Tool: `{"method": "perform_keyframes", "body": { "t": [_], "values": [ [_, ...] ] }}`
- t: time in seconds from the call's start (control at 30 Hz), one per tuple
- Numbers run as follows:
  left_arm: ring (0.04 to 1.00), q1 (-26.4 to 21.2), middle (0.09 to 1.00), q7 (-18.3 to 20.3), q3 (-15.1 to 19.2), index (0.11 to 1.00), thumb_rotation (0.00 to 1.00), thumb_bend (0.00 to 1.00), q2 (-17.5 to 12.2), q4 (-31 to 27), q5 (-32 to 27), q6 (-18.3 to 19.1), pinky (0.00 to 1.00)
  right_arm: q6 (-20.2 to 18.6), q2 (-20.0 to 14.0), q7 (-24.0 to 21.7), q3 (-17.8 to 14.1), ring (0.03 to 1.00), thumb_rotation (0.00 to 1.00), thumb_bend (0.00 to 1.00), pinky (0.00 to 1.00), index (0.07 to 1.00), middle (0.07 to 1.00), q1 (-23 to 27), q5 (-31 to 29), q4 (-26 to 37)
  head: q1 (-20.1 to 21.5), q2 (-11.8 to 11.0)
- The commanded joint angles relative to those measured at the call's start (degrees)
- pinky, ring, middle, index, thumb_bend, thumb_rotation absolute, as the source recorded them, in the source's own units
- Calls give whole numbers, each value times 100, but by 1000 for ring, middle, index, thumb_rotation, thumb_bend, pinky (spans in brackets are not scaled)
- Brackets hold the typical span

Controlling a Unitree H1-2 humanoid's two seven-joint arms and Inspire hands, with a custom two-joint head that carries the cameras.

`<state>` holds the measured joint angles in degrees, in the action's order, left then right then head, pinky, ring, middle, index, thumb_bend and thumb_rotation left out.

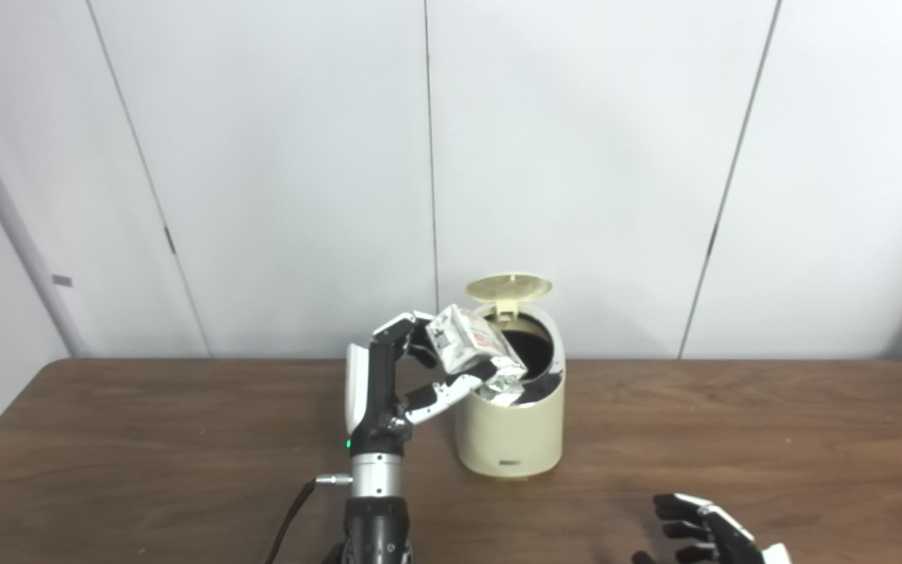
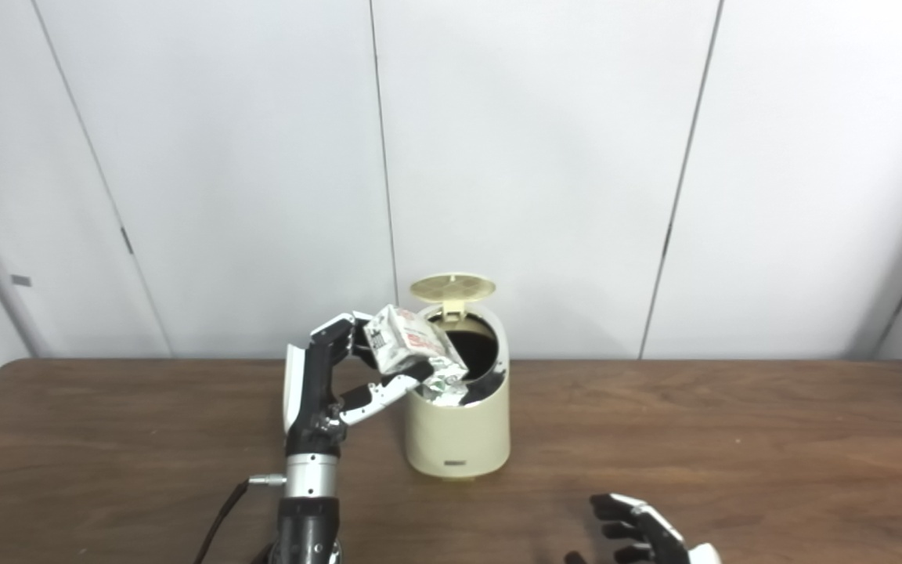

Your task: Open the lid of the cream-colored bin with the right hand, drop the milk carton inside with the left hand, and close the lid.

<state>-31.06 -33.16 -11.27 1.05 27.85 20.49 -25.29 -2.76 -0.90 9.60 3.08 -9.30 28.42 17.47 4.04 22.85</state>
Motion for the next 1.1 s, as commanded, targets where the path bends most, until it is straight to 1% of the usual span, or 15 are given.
{"method": "perform_keyframes", "body": {
  "t": [0.0, 0.17, 0.37, 0.53, 0.63, 0.7, 0.77, 0.87, 0.93, 1.07],
  "values": [
    [447, -324, 499, -176, -57, 469, 0, 503, -44, 1, 159, -160, 353, 86, 126, 60, 36, 665, 174, 295, 553, 693, 696, -113, -25, 186, 1, 4],
    [451, -504, 494, -505, -206, 467, 0, 504, -105, 382, 372, -160, 357, 36, 139, 54, 94, 658, 174, 295, 547, 692, 691, -129, 59, 238, 34, 5],
    [456, -742, 485, -783, -280, 474, 0, 504, -115, 828, 447, -161, 373, 86, 129, 88, 142, 631, 138, 302, 501, 691, 687, -148, 99, 222, 58, 4],
    [457, -890, 485, -1097, -342, 471, 0, 504, -119, 1077, 754, -162, 376, 77, 144, 85, 151, 649, 100, 312, 520, 693, 691, -160, 67, 235, 65, 16],
    [454, -942, 486, -1273, -388, 471, 0, 504, -112, 1155, 959, -161, 360, 97, 139, 98, 160, 638, 107, 316, 507, 694, 692, -165, 82, 213, 75, 18],
    [454, -959, 487, -1327, -393, 470, 0, 504, -95, 1185, 1018, -161, 357, 119, 138, 110, 169, 636, 113, 316, 503, 692, 690, -169, 92, 202, 84, 16],
    [452, -969, 488, -1359, -392, 471, 0, 505, -80, 1211, 1052, -160, 351, 127, 137, 114, 180, 649, 131, 314, 521, 691, 692, -172, 103, 200, 94, 24],
    [453, -979, 488, -1365, -368, 470, 0, 505, -49, 1243, 1068, -158, 351, 54, 154, 86, 189, 616, 141, 316, 480, 693, 689, -179, 101, 244, 94, 29],
    [448, -991, 488, -1379, -369, 473, 0, 505, -43, 1276, 1099, -157, 348, -4, 163, 54, 192, 621, 145, 317, 484, 697, 699, -184, 79, 276, 99, 27],
    [449, -987, 487, -1364, -337, 474, 0, 505, -29, 1292, 1148, -147, 351, 48, 133, 67, 200, 607, 126, 318, 461, 700, 699, -186, 68, 259, 94, 30]
  ]
}}
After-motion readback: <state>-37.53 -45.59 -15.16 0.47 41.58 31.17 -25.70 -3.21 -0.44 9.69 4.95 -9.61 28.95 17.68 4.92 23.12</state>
